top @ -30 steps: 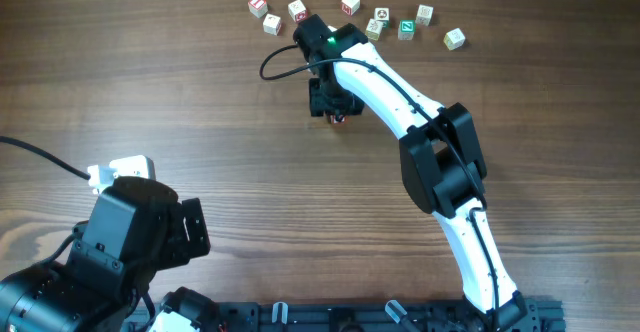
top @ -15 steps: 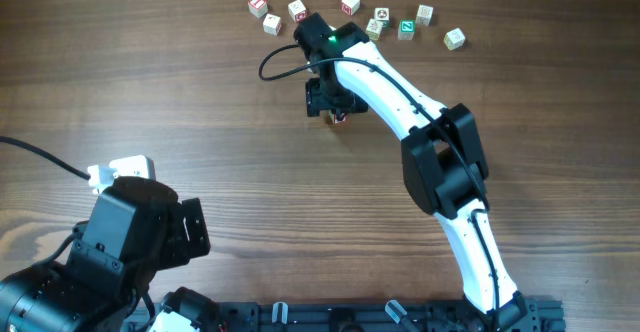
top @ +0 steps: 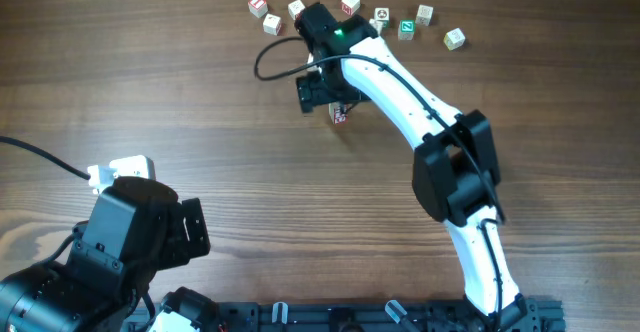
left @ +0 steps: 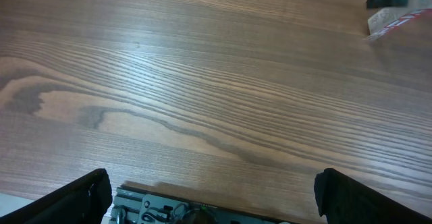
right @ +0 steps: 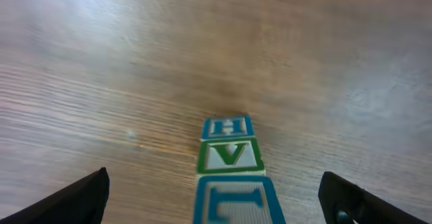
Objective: Form a tower
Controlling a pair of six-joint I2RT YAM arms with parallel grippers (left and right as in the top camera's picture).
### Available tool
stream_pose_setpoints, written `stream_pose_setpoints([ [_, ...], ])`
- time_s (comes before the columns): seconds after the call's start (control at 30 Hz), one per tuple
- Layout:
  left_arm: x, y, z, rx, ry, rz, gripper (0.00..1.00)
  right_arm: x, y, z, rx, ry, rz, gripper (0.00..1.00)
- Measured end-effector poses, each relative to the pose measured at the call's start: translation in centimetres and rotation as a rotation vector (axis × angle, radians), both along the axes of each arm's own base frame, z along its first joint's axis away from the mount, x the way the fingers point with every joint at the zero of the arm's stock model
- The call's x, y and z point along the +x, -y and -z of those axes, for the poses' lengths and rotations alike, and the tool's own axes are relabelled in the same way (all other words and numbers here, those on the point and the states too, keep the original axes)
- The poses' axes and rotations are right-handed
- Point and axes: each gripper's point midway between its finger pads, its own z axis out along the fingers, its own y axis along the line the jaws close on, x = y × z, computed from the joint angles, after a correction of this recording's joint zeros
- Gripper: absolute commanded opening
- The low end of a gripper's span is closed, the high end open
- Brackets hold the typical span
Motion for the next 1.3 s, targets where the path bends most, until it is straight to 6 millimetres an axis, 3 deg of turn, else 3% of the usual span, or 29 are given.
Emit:
stream_pose_setpoints([
  [0.03,0.0,0.0,0.0,0.0,0.0,0.0,1.0,0.1,-0.1,-1.1,0.015,0.022,0.0,1.0],
  [0.1,0.0,0.0,0.0,0.0,0.0,0.0,1.0,0.3,-0.2,-6.0,0.072,0.113,-0.007,1.0],
  [0.13,0.0,0.0,0.0,0.0,0.0,0.0,1.0,0.3,-0.2,-7.6,0.088,0.141,-0.014,1.0],
  [0.2,0.0,0.0,0.0,0.0,0.0,0.0,1.0,0.5,-0.3,-8.3,0.096,0.163,-0.025,1.0],
  [0.3,0.0,0.0,0.0,0.0,0.0,0.0,1.0,0.4,0.5,-6.4,0.069,0.134,-0.03,1.0],
  [0.47,0.0,0.0,0.0,0.0,0.0,0.0,1.0,1.3,2.1,-1.2,0.043,0.047,-0.023,0.99],
  [0.63,0.0,0.0,0.0,0.0,0.0,0.0,1.0,0.2,1.7,1.4,0.035,-0.03,-0.047,0.96],
  [0.8,0.0,0.0,0.0,0.0,0.0,0.0,1.0,-0.1,1.4,1.7,0.051,-0.051,-0.065,0.92],
  [0.97,0.0,0.0,0.0,0.0,0.0,0.0,1.0,-0.5,1.5,4.2,0.032,-0.1,-0.071,0.83],
  [1.3,0.0,0.0,0.0,0.0,0.0,0.0,1.0,-0.5,1.5,4.3,0.032,-0.104,-0.052,0.46],
])
